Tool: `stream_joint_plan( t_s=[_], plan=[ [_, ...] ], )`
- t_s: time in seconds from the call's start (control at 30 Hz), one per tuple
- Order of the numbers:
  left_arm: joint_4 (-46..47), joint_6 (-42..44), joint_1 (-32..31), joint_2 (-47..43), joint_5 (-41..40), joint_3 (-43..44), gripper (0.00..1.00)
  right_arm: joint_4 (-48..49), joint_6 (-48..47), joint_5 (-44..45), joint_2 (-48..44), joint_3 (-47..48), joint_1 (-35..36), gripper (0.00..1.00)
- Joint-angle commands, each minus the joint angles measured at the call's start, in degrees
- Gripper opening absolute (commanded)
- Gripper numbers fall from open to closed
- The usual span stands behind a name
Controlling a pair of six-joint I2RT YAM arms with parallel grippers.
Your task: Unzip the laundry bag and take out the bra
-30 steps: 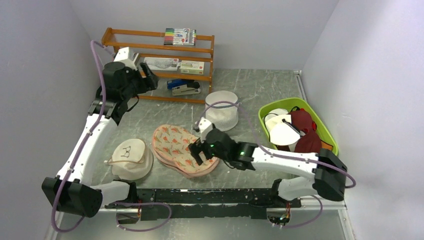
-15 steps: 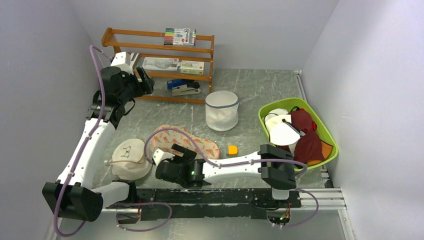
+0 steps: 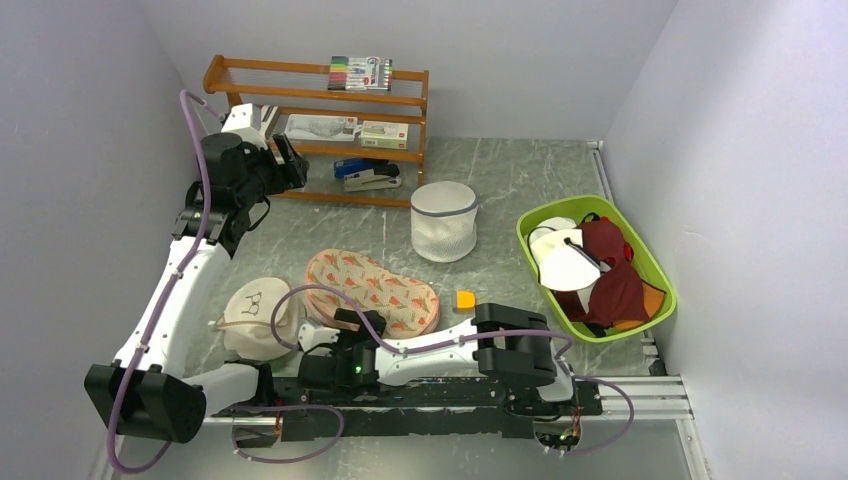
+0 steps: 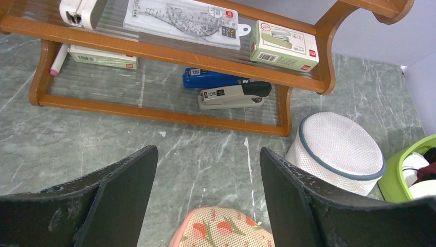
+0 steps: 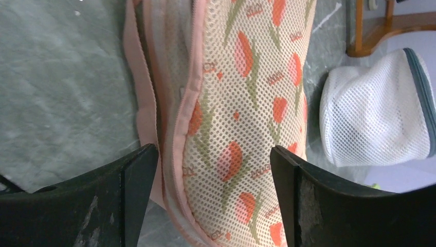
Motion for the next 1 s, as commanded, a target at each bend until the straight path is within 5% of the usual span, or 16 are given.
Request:
stream_joint_plan(
  t_s=[0.0,0.2,0.53,0.77,0.97],
  plan=[
    [2.14,0.88,0.32,0.29,1.93,0.04,0.83,-0.03,2.02,4.85,0.04,-0.27,0.00,0.79],
    [2.11,0.71,0.32,0.86,2.92,0.05,0.83,-0.07,2.83,5.76,0.12,-0.15,-0.23,0.51],
    [2.27,0.64,0.32,1.70,3.66,-0.01,0.83,1.96,2.55,6.52,-5.51,-2.88,-1.99,0.21],
    [2.12,0.81,0.32,1.69,3.77,0.09,0.82,6.43,0.37,8.62,-13.40,-8.16,-8.07,0.22],
    [2.20,0.83,0.32,2.44,4.35,0.22,0.82,16.46,-3.92,9.78,-18.82,-13.84,-20.71,0.40]
  ],
)
